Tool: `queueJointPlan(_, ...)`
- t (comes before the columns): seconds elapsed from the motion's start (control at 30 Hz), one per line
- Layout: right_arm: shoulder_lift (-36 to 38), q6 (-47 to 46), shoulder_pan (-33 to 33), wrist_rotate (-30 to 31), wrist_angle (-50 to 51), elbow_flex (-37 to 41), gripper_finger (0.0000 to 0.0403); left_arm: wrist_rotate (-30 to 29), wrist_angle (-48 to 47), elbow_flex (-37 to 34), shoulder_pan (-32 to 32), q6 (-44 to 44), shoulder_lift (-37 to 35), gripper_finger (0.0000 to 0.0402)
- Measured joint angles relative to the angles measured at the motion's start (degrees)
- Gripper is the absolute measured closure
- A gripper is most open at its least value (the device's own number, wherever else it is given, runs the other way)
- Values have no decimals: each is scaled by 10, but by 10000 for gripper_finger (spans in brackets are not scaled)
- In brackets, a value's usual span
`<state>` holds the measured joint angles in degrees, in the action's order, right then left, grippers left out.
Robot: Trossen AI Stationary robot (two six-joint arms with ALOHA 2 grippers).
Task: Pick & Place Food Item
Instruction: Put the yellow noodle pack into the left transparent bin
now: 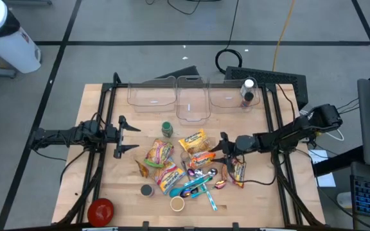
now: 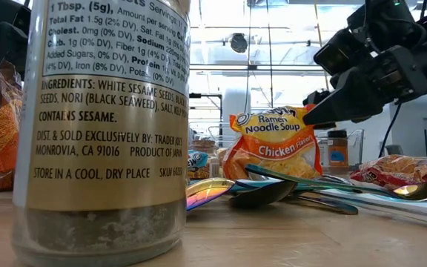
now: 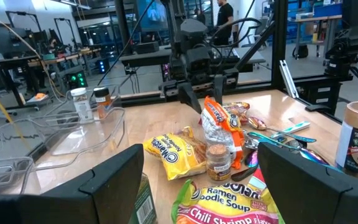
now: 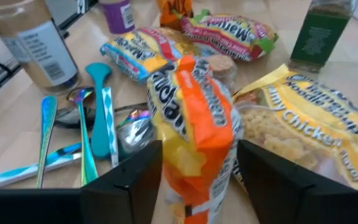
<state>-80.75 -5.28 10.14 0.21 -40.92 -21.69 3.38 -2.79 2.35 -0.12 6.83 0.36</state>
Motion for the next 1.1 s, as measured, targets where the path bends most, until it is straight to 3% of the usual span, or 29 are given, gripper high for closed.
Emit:
queueJointPlan(0.43, 0, -23, 6, 17, -10, 0, 349, 0, 0, 0, 0, 0, 0, 78)
queueJointPlan(0.67, 1, -13, -4, 27, -2, 0, 400, 0, 0, 0, 0, 0, 0, 78)
queueJointPlan(0.83, 1, -43, -3, 8, 8, 0, 360, 0, 0, 0, 0, 0, 0, 78)
queueJointPlan(1.1, 1, -58, -3, -9, -39, 0, 203, 0, 0, 0, 0, 0, 0, 78)
